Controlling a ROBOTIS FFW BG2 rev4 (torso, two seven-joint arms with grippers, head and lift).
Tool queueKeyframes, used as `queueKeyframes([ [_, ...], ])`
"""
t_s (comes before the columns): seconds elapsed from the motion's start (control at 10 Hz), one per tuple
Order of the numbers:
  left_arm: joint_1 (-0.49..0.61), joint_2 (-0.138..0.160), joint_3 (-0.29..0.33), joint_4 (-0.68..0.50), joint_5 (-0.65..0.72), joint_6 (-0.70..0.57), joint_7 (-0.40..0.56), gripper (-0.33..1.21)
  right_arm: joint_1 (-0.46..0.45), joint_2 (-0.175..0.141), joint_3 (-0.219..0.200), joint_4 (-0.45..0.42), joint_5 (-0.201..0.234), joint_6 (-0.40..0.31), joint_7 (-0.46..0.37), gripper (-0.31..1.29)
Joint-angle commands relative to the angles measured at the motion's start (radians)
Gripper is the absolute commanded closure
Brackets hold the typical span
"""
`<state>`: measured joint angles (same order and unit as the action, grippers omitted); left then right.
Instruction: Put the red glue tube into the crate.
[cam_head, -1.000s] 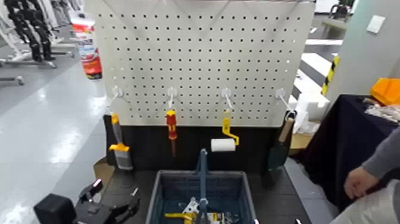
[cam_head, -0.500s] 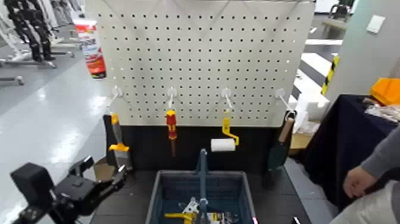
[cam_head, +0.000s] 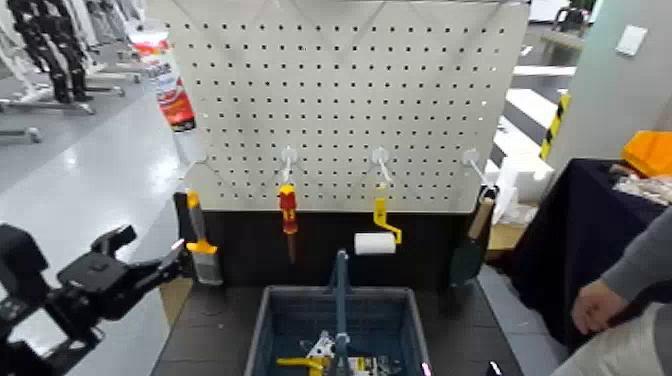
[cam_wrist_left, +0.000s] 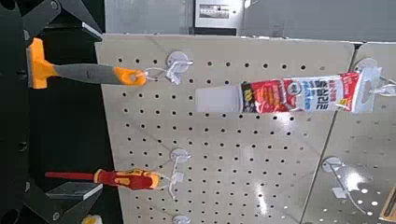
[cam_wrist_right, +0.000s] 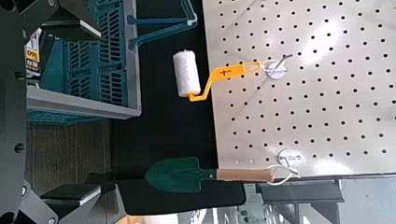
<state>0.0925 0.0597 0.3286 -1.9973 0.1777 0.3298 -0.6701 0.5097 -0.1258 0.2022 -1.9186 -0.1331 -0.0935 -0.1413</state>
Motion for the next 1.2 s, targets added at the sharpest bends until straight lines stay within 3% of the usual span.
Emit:
queueKeyframes([
  [0.1,-0.065,0.031,0.03,0.002,0.011,0.057,-0.049,0.17,-0.007,0.0,0.003,0.003,-0.003,0.0,0.002,0.14],
  [0.6,-0.201,0.111,0.053,0.014,-0.003,0.156,-0.158,0.18,-0.017,-0.002,0.011,0.012,-0.017,0.001,0.008,0.14],
  [1.0,-0.332,0.18,0.04,0.098,-0.003,0.199,-0.284,0.19,-0.03,-0.002,0.016,0.021,-0.026,0.0,0.016,0.14],
  [1.2,-0.373,0.206,0.033,0.123,0.0,0.202,-0.301,0.2,-0.034,-0.003,0.02,0.026,-0.033,0.0,0.016,0.14],
])
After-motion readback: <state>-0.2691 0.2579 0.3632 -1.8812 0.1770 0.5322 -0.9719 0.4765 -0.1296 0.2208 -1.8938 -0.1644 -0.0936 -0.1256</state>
